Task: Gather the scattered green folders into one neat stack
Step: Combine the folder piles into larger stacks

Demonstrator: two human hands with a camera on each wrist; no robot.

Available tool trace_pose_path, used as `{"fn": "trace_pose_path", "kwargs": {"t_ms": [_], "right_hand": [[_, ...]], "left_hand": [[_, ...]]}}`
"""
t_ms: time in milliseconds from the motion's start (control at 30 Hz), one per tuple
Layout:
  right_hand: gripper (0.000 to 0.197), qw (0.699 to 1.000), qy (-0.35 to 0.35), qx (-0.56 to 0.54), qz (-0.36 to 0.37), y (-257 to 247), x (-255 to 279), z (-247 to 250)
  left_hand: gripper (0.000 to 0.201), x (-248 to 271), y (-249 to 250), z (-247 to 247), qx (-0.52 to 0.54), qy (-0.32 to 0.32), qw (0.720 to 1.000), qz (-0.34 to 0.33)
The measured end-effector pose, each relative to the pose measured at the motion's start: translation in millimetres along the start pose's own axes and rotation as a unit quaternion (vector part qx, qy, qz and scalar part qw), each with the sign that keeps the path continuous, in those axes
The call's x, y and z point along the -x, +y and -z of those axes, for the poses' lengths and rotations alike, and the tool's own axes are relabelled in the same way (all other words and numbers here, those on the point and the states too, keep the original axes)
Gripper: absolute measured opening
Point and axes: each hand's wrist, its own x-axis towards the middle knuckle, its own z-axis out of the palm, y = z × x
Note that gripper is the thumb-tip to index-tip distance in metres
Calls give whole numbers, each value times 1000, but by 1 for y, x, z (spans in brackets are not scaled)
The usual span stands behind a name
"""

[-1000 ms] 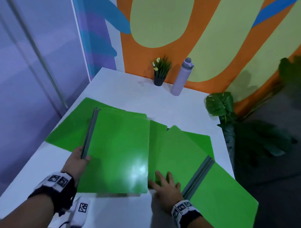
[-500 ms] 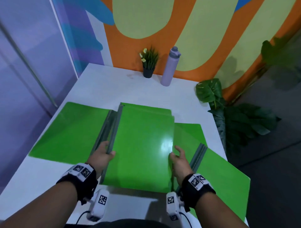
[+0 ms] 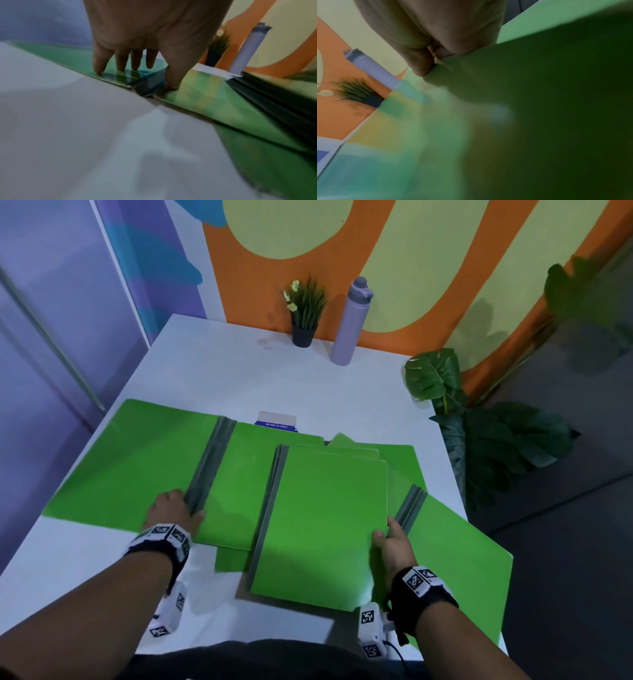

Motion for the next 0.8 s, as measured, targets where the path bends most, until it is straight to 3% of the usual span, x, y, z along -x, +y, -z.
{"fn": "trace_pose_path", "kwargs": {"t_ms": [200, 367, 667, 800], "right_hand": [[57, 1000, 3, -24, -2, 1, -1, 4], [57, 999, 0, -41, 0, 1, -1, 3], [54, 999, 7, -29, 27, -3, 6, 3], [54, 996, 12, -73, 42, -19, 5, 8]], "left_hand": [[25, 6, -6, 10, -102, -16, 994, -39], [60, 21, -11, 8, -116, -23, 993, -6], [19, 42, -4, 17, -4, -22, 1000, -3], [13, 54, 15, 62, 52, 73, 995, -34]]}}
